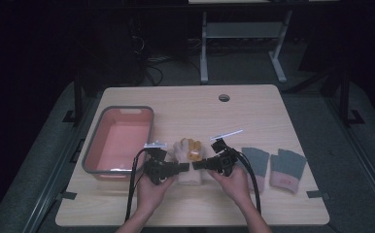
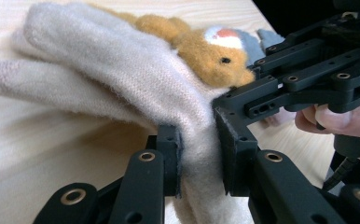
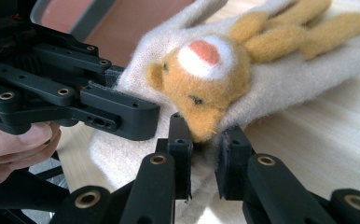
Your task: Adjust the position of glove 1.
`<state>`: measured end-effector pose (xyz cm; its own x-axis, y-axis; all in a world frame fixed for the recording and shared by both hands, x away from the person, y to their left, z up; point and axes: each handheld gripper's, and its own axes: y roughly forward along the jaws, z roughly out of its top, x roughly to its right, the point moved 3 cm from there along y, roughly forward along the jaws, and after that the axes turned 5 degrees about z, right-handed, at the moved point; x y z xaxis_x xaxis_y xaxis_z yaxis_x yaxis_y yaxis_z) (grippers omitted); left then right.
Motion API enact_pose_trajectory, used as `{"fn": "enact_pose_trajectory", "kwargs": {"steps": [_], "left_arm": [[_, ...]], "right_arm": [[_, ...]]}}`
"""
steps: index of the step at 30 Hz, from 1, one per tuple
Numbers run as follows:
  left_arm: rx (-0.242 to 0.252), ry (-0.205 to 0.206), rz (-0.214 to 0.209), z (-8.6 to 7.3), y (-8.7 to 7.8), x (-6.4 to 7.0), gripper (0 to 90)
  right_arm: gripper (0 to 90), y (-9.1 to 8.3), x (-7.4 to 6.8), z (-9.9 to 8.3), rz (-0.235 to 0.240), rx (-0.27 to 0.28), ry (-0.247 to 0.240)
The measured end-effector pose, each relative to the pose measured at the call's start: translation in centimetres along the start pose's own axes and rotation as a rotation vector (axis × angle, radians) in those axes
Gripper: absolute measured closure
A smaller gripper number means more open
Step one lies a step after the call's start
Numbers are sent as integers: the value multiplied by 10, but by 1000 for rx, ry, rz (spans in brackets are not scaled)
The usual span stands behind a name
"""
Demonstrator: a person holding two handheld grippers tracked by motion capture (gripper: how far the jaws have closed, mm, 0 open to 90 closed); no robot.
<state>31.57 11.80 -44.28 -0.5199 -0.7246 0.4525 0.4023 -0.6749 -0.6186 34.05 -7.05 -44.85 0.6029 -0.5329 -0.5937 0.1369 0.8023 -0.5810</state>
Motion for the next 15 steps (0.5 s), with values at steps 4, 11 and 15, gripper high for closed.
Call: {"fn": "enact_pose_trajectory", "kwargs": {"steps": [4,11,15], "left_arm": [[15,2,-10,7,-5,2,718],[25,5,-26,18,-13,3,717],[26,6,-39,24,-16,2,717]], "right_arm": [[782,-7,-5,6,7,21,7],[785,-14,-10,14,14,39,-10],[786,-17,-14,21,13,44,-10]]}}
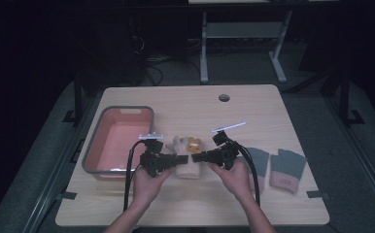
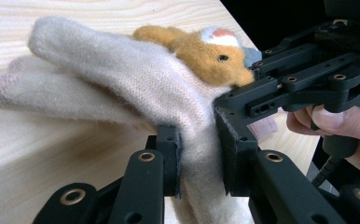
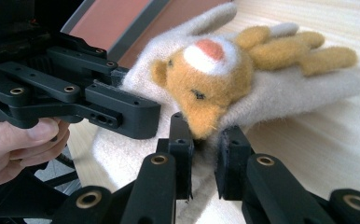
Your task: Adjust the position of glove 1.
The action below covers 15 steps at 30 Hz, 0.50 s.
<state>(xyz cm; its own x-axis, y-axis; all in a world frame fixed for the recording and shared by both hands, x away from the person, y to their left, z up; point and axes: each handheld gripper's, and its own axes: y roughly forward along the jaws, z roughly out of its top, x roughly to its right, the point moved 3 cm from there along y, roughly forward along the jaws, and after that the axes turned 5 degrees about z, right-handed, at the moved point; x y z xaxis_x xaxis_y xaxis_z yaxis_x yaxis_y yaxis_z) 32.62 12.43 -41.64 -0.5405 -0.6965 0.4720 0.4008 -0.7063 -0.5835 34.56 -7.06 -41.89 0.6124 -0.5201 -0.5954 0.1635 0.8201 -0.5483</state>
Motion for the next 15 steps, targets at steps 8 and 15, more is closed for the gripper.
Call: {"fn": "enact_pose_trajectory", "kwargs": {"steps": [8,15], "left_arm": [[11,2,-22,11,-10,0,717],[21,0,-28,18,-19,-2,717]], "right_arm": [[789,-5,-11,13,-12,2,-25],[798,-6,-20,24,-16,2,-42]]}}
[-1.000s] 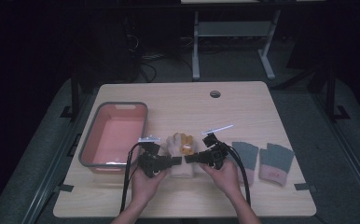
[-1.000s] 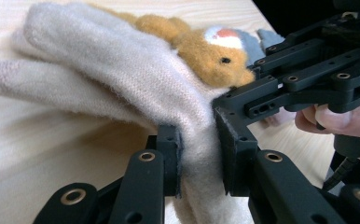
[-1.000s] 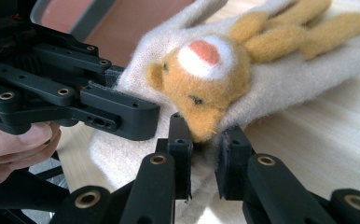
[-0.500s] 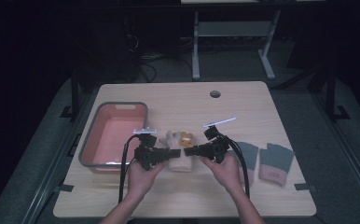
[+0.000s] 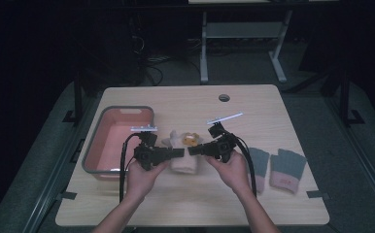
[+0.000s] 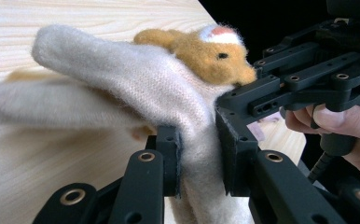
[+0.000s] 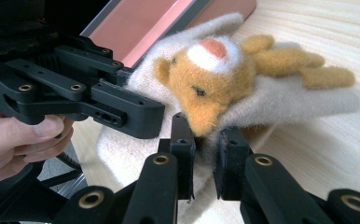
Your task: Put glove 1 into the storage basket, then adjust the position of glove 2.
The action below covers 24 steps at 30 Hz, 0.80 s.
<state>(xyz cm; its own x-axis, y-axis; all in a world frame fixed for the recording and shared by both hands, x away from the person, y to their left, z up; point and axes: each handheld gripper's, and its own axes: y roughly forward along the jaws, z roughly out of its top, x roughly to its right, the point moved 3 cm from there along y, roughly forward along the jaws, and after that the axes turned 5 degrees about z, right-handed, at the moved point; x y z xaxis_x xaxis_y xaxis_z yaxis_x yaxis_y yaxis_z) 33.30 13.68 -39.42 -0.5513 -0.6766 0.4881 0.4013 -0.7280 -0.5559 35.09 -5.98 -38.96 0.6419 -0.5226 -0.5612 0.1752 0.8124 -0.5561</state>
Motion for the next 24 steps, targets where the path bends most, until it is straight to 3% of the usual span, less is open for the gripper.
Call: {"fn": "enact_pose_trajectory", "kwargs": {"steps": [9,13,22,24], "left_arm": [[-8,-12,-13,3,-2,-4,719],[-13,-5,-10,7,-4,-3,720],[7,18,-11,19,-16,-4,726],[16,22,-12,22,-19,-5,726]], "right_arm": [[804,3,-1,5,9,-8,-1],[805,3,-2,7,13,-2,14],[805,3,-9,20,21,22,-13],[805,3,-10,22,23,26,-1]]}}
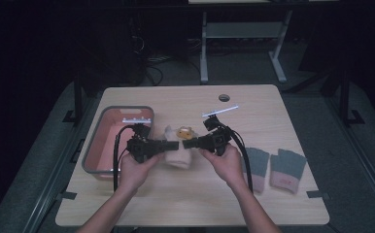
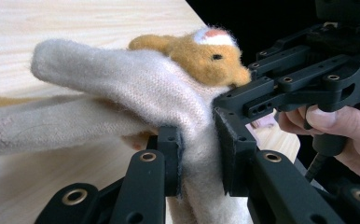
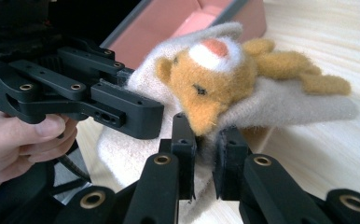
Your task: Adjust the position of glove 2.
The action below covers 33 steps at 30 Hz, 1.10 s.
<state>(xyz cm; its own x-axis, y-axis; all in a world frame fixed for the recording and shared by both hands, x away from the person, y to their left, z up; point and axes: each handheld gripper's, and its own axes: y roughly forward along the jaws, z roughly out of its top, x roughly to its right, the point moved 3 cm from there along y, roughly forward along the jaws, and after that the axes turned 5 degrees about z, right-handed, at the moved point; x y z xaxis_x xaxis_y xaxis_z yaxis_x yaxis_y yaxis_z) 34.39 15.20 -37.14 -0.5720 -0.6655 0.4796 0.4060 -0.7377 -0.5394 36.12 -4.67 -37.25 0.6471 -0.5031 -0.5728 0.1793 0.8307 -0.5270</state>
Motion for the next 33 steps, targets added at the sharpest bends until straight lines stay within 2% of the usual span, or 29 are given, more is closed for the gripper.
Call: {"fn": "enact_pose_trajectory", "kwargs": {"steps": [1,15,29,33], "left_arm": [[3,10,4,3,-5,-1,727],[44,28,25,20,-37,-13,730],[106,25,63,33,-80,-34,732],[109,24,77,35,-90,-40,732]], "right_arm": [[805,1,-1,4,14,5,-6],[804,15,-20,32,35,31,-35],[804,43,-48,68,59,27,-86],[804,51,-53,75,68,29,-95]]}}
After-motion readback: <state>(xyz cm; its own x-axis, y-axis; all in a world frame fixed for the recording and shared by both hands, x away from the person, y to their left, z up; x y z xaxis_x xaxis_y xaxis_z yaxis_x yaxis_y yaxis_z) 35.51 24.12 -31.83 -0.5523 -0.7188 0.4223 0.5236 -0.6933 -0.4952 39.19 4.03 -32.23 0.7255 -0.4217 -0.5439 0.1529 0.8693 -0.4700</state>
